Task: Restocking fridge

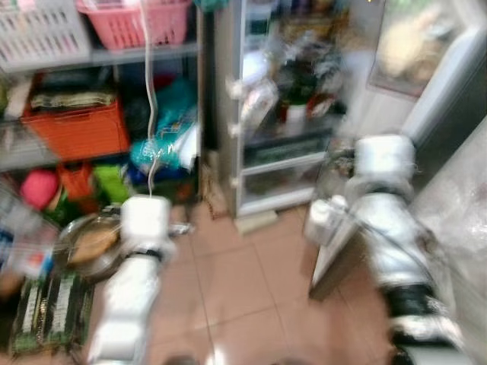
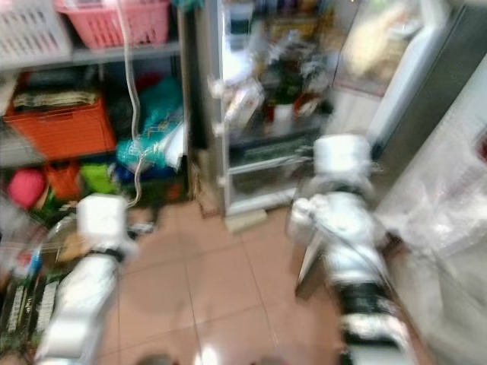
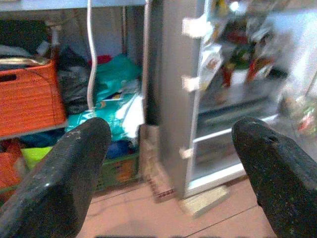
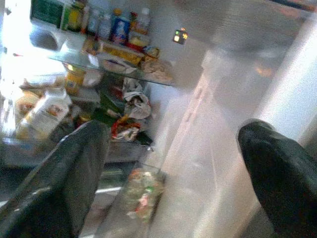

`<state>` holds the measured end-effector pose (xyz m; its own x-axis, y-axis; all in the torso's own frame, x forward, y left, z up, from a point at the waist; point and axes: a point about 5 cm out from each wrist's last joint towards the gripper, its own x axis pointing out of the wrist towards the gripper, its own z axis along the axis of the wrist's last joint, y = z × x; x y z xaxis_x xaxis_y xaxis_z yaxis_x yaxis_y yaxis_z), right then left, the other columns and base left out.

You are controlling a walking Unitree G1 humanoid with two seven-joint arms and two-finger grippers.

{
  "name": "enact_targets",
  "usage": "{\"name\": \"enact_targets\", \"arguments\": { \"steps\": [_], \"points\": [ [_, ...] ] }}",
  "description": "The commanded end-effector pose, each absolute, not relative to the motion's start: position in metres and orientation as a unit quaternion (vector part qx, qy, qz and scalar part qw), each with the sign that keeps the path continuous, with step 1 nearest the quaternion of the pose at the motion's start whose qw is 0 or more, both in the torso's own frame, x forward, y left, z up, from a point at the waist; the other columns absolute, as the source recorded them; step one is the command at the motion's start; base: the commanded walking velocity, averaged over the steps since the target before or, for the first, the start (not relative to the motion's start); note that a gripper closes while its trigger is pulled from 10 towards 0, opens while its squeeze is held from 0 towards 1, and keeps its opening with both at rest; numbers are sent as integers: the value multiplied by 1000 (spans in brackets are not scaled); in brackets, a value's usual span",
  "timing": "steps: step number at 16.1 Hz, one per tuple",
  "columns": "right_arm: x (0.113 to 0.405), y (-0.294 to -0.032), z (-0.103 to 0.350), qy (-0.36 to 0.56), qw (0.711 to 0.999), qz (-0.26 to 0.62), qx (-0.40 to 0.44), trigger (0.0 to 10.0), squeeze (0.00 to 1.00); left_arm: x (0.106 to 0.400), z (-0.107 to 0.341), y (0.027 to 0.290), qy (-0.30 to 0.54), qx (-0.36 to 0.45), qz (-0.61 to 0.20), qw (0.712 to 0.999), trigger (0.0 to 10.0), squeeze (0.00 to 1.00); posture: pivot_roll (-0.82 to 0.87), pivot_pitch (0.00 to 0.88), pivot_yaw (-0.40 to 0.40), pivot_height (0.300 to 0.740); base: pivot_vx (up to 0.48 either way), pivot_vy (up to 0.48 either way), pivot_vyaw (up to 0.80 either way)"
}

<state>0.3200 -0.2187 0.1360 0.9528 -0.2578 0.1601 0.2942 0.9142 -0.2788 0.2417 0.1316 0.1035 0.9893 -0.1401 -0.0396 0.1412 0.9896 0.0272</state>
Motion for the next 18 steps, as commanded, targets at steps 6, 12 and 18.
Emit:
{"name": "enact_targets", "arguments": {
  "steps": [6, 12, 18],
  "points": [
    [303, -197, 124, -57, 987, -38, -142, 10000, 0, 236, 98, 149, 33, 30, -41, 998, 10000, 0, 122, 0, -31, 740, 0, 0, 0],
    [264, -233, 111, -27, 975, -124, -181, 10000, 0, 237, 98, 150, 34, 34, -47, 998, 10000, 0, 97, 0, -11, 740, 0, 0, 0],
    [295, -255, 128, -25, 967, -190, -170, 10000, 0, 239, 99, 149, 33, 36, -50, 998, 10000, 0, 108, 0, -8, 740, 0, 0, 0]
  ]
}}
